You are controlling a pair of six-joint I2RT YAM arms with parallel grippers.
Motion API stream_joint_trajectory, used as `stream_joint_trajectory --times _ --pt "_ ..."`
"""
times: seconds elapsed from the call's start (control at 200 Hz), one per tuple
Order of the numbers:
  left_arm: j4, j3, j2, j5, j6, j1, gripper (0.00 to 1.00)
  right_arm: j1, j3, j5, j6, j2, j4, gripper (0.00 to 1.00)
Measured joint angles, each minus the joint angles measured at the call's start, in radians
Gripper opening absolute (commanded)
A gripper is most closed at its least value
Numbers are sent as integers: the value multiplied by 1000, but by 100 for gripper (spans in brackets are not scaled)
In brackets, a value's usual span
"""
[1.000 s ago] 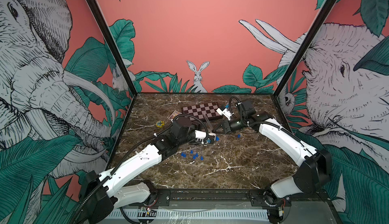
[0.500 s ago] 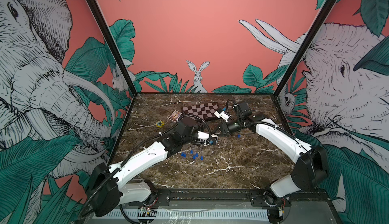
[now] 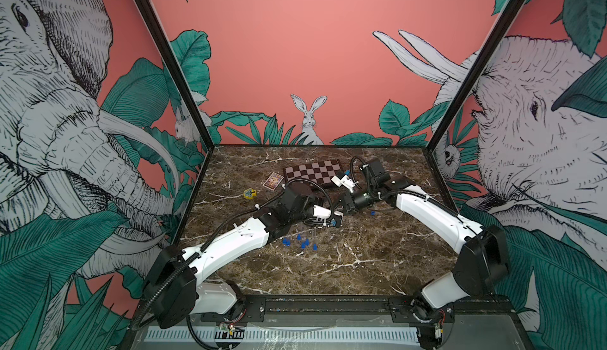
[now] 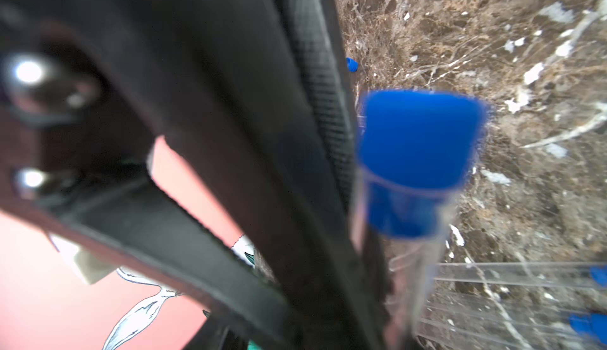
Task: Remove stoppers from test tubes
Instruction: Adjust the test tube.
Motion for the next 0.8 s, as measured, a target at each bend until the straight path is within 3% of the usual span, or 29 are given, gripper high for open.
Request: stream_joint_trajectory --times 0.685,0.8 --pt "-11 5 31 -4 -12 0 0 -8 -6 4 52 0 60 19" --pt "-6 5 31 -6 -26 0 0 -19 -6 5 66 -1 77 22"
